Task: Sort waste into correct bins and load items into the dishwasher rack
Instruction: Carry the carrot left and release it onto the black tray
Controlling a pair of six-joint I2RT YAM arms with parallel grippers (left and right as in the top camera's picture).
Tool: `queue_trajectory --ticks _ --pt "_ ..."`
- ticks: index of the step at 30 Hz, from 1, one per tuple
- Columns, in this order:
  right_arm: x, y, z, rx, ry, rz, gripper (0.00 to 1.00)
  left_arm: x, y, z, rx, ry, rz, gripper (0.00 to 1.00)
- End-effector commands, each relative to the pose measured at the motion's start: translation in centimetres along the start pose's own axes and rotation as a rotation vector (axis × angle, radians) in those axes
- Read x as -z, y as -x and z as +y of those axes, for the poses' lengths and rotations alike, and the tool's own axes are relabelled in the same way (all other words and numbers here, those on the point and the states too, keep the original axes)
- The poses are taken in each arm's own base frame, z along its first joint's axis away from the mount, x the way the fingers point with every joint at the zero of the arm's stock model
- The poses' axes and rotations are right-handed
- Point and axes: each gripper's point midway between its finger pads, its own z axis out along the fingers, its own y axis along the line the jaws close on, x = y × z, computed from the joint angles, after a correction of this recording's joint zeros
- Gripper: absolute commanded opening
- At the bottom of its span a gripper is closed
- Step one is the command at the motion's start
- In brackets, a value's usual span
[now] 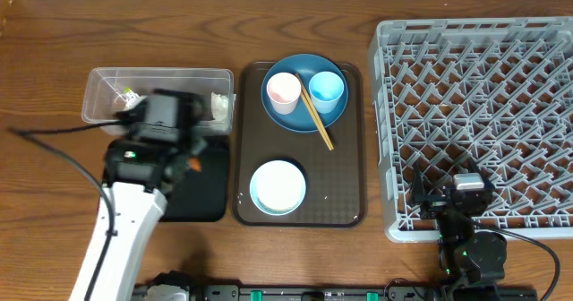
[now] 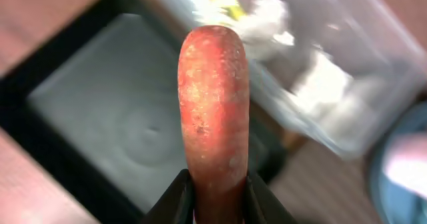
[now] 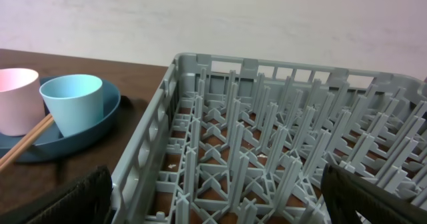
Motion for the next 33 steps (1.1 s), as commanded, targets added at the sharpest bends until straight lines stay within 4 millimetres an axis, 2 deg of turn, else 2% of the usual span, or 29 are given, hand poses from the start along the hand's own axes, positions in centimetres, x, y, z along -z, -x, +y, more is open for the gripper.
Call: queue_trajectory --ticks 1,4,10,15,33 --pt "0.0 -0.2 0.6 0.011 0.021 0.006 0.99 -1.7 0.4 3.0 0.065 0.1 0.013 0.2" --pt "0.0 -0.2 0.6 0.012 0.021 0.006 0.99 -3.3 0.2 5.3 0.115 0.16 0.032 0.2" --pt "0.0 -0.2 0.6 0.012 0.021 0.006 0.99 -7.0 -1.9 9.5 0.202 0.246 0.066 0.2" --pt "0.0 -0.2 0.6 0.011 0.021 0.006 0.99 -8.5 -3.4 11.2 0.253 0.263 0.096 0.2" --pt "0.0 -0.2 0.6 0.011 0.021 0.006 0.99 -9.5 -4.4 12.2 0.296 0.278 0.097 0.26"
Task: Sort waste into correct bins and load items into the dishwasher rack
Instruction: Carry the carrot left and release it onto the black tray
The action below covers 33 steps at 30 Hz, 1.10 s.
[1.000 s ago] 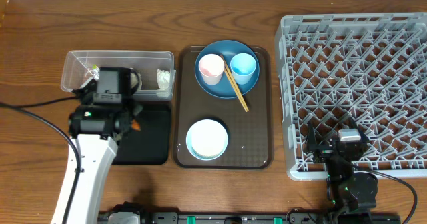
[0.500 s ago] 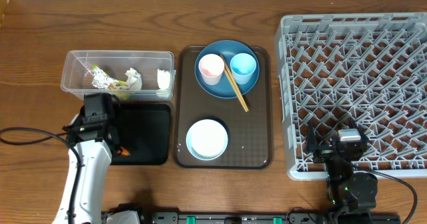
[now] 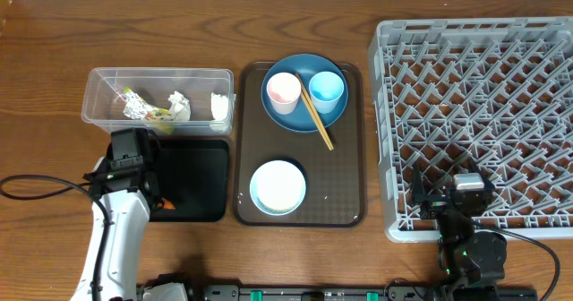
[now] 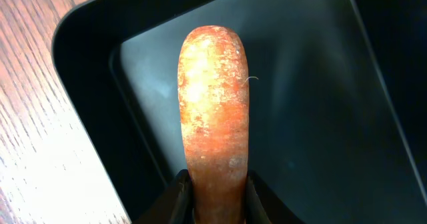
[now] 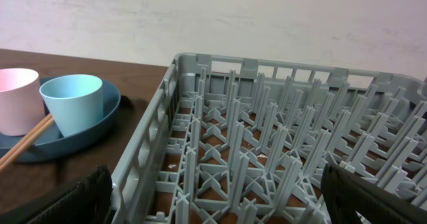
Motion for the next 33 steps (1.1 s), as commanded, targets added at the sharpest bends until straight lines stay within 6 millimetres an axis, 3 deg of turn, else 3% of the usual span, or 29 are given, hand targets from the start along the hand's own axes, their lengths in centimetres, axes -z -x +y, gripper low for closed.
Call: queue_trajectory --ticks 1,3,7,14,17,20,23,28,33 --pt "0.0 -0.2 0.6 0.011 0.021 0.006 0.99 -0.6 -0.5 0.7 0.022 0.019 0.005 0.26" --pt "0.0 -0.2 0.6 0.012 0.021 0.006 0.99 -0.7 -0.5 0.7 0.021 0.02 0.006 0.27" --pt "0.0 -0.2 0.6 0.012 0.021 0.006 0.99 -0.7 -0.5 0.7 0.022 0.016 0.003 0.41" --pt "0.0 -0.2 0.6 0.011 0.021 0.006 0.99 -0.2 0.6 -0.5 0.003 -0.027 -0.029 0.44" --pt "0.0 -0.2 0.6 0.011 0.021 0.006 0.99 1.5 1.8 -2.3 -0.061 -0.095 -0.043 0.44" --pt "0.0 -0.2 0.6 0.011 0.021 0.006 0.99 4.7 2.8 -4.5 -0.122 -0.204 -0.035 0.45" --pt "0.0 -0.2 0.6 0.011 0.021 0.006 0.99 8.1 2.6 -7.2 -0.229 -0.373 0.002 0.45" --pt "0.0 -0.2 0.6 0.011 0.021 0.006 0.99 12.8 0.3 -9.3 -0.344 -0.57 0.129 0.49" --pt "0.0 -0.2 0.6 0.011 0.021 0.006 0.99 13.8 -3.2 -9.5 -0.475 -0.599 0.226 0.49"
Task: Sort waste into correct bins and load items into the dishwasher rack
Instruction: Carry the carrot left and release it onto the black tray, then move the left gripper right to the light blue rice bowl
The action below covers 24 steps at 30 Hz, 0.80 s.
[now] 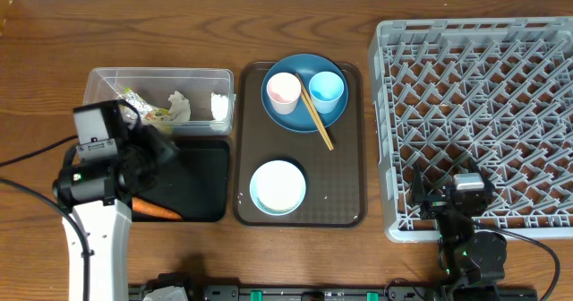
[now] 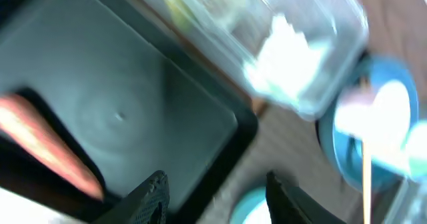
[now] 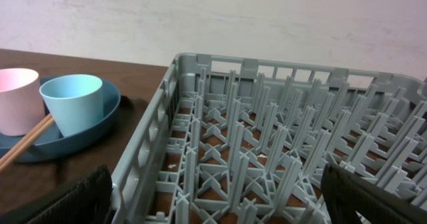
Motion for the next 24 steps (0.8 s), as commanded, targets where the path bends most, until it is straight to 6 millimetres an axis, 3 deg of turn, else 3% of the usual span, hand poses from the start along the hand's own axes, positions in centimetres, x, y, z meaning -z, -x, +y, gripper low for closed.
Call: queue_trajectory --ticks 1,10,17,24 --pt "0.0 -0.2 0.6 0.012 0.021 0.006 0.99 0.0 -2.5 -2.4 -0.133 -0.087 0.1 0.49" --pt "0.0 -0.2 0.6 0.011 0.021 0.006 0.99 -1.1 -8.7 -5.7 -0.349 -0.121 0.258 0.49" --pt "0.0 -0.2 0.6 0.011 0.021 0.006 0.99 -3.0 -13.9 -6.4 -0.441 -0.076 0.407 0.48" --pt "0.0 -0.2 0.6 0.011 0.021 0.006 0.99 -5.3 -17.9 -8.7 -0.641 -0.068 0.43 0.48"
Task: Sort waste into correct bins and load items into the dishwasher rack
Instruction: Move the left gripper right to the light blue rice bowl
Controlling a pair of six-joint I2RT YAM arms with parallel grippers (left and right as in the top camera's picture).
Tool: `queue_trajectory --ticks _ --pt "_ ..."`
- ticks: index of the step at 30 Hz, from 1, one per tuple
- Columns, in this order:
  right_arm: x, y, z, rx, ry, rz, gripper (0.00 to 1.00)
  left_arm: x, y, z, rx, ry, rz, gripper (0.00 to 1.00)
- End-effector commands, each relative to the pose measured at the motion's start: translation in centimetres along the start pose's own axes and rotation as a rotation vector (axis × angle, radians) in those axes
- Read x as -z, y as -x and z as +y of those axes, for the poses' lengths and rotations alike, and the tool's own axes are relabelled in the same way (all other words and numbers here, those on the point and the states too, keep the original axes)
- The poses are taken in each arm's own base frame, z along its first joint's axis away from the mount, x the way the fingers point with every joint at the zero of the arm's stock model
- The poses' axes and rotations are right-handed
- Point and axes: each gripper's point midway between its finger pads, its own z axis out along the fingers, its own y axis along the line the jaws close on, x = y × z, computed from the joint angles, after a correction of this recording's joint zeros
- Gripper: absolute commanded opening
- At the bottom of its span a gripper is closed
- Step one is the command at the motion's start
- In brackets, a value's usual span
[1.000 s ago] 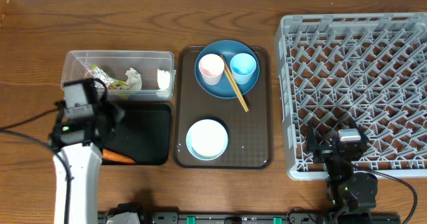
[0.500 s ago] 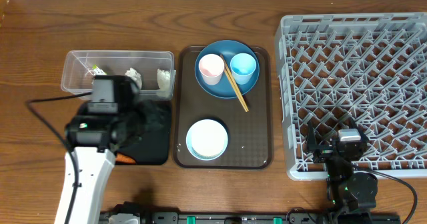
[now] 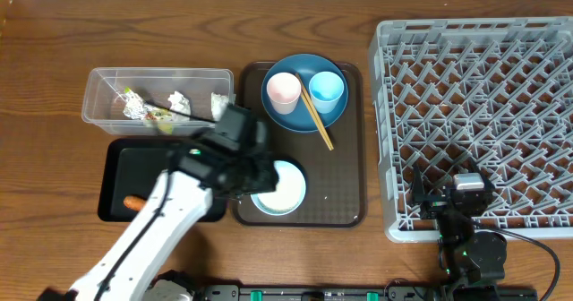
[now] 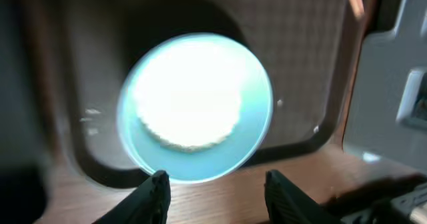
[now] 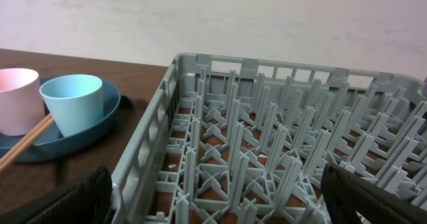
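Observation:
A light blue bowl (image 4: pixel 197 107) sits on the front of the brown tray (image 3: pixel 345 207). My left gripper (image 4: pixel 217 192) hovers open just above it, nothing between its fingers. An orange carrot (image 3: pixel 132 202) lies in the black bin (image 3: pixel 121 158), mostly hidden by my left arm. The blue plate (image 3: pixel 304 104) at the tray's back carries a pink cup (image 3: pixel 284 90), a blue cup (image 3: pixel 326 88) and wooden chopsticks (image 3: pixel 316 117). My right gripper (image 5: pixel 217 204) rests open over the near corner of the grey dishwasher rack (image 3: pixel 479 113).
A clear bin (image 3: pixel 98 93) holding foil and crumpled paper scraps stands behind the black bin. The rack's upright tines fill the right side of the table. A black cable trails off to the right near the front edge.
My left gripper has moved right, from over the black bin to above the light blue bowl on the tray. The carrot stays in the black bin. The right arm has not moved.
My left gripper first held the carrot near the clear bin and the black bin. Then it held the carrot low inside the black bin. After that it stood open with the carrot lying in the bin, and now it is over the bowl.

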Motion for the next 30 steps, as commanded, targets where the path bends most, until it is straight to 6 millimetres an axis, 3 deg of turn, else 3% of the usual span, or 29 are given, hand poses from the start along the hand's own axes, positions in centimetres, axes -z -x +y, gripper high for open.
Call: queue_trajectory --ticks 1,9,16,17,19,23,25,28,30 --pt "0.0 -0.2 0.6 0.011 0.021 0.006 0.99 -1.9 -0.9 -0.6 -0.078 0.066 0.013 0.48" --pt "0.0 -0.2 0.6 0.011 0.021 0.006 0.99 -4.8 -1.7 -3.2 -0.197 0.155 -0.043 0.48" --pt "0.0 -0.2 0.6 0.011 0.021 0.006 0.99 -5.6 -1.2 -3.2 -0.186 0.224 -0.11 0.49" --pt "0.0 -0.2 0.6 0.011 0.021 0.006 0.99 -5.6 -1.2 -3.4 -0.19 0.218 -0.114 0.55" --pt "0.0 -0.2 0.6 0.011 0.021 0.006 0.99 -5.7 -0.9 -3.8 -0.193 0.205 -0.128 0.88" --pt "0.0 -0.2 0.6 0.011 0.021 0.006 0.99 -5.7 -0.4 -4.1 -0.192 0.194 -0.149 0.93" --pt "0.0 -0.2 0.6 0.011 0.021 0.006 0.99 -5.7 -0.4 -4.1 -0.192 0.192 -0.15 0.91" --pt "0.0 -0.2 0.6 0.011 0.021 0.006 0.99 -5.7 -0.4 -4.2 -0.175 0.19 -0.151 0.56" --pt "0.0 -0.2 0.6 0.011 0.021 0.006 0.99 -5.7 -0.4 -4.2 -0.141 0.187 -0.154 0.45"
